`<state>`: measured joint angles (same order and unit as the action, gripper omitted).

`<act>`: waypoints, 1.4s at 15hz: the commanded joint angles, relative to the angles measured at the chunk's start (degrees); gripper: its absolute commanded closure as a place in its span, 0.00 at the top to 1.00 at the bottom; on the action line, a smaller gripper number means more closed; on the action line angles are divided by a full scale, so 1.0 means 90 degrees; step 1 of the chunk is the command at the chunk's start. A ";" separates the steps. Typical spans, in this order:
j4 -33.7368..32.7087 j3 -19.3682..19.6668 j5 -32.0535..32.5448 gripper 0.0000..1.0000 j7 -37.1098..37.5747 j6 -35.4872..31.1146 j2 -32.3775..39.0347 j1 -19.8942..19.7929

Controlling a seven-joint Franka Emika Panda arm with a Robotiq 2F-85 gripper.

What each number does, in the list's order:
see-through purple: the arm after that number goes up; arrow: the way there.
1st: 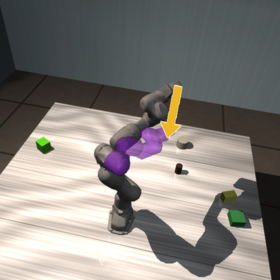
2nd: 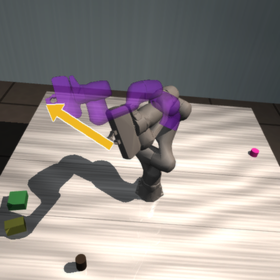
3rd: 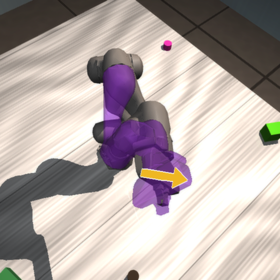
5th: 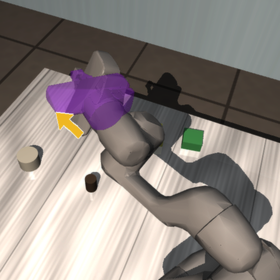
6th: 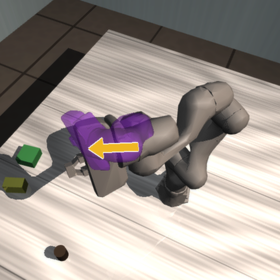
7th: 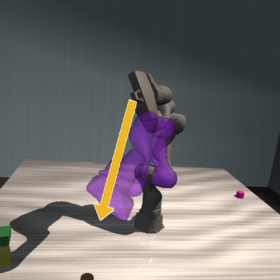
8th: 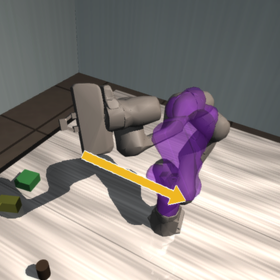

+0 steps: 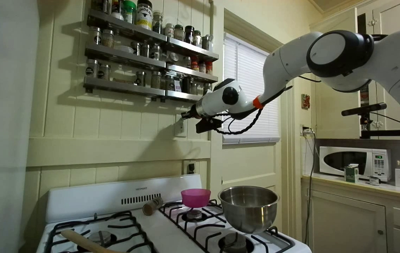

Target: Flip the switch on the wall

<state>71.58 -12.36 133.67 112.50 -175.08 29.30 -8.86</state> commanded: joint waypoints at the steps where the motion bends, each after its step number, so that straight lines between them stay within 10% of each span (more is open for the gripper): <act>1: -0.0370 -0.0299 0.0431 0.00 0.0296 -0.0137 0.0279 -0.0170; 21: 0.0347 -0.0607 -0.0325 0.00 0.0270 -0.0811 0.0100 -0.0514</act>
<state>71.44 -18.41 133.37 114.74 -178.32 32.66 -13.03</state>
